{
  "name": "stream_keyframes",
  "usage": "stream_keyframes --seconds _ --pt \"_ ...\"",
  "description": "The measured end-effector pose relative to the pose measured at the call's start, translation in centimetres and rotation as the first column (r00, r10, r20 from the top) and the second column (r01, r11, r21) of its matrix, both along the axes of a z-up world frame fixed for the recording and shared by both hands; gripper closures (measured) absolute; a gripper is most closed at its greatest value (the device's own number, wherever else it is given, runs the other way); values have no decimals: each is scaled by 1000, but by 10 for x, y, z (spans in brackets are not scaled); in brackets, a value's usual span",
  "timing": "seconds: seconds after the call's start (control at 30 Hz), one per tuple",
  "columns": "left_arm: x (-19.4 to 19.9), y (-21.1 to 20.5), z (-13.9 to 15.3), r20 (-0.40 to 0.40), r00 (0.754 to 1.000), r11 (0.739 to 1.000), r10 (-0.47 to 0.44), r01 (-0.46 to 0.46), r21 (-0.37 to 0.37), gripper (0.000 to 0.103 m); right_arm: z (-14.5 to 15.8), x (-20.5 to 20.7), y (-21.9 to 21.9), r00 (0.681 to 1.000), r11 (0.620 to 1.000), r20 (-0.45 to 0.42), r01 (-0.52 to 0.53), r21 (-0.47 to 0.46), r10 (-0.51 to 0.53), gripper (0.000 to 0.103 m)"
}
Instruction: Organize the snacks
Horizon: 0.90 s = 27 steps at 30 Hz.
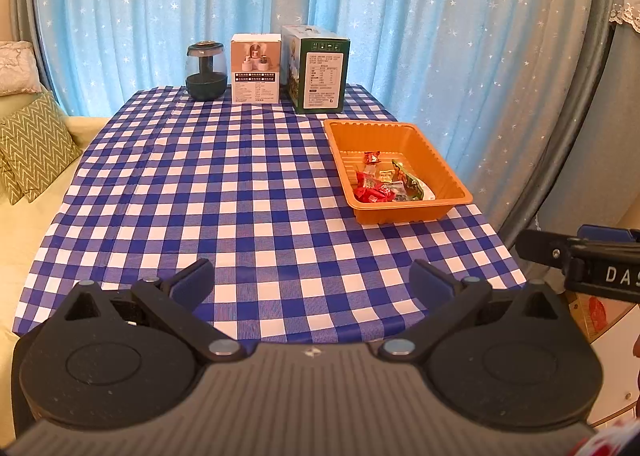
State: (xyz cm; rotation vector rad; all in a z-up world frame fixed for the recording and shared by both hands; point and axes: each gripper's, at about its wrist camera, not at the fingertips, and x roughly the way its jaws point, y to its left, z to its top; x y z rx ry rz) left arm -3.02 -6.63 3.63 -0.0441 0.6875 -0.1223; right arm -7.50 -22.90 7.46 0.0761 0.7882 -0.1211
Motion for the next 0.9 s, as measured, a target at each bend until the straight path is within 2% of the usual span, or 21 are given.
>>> stream_keyframes --seconds 0.9 --pt "1 -2 -1 5 1000 1000 6 -6 7 0 -8 2 -1 1000 1000 -17 -15 -3 15 17"
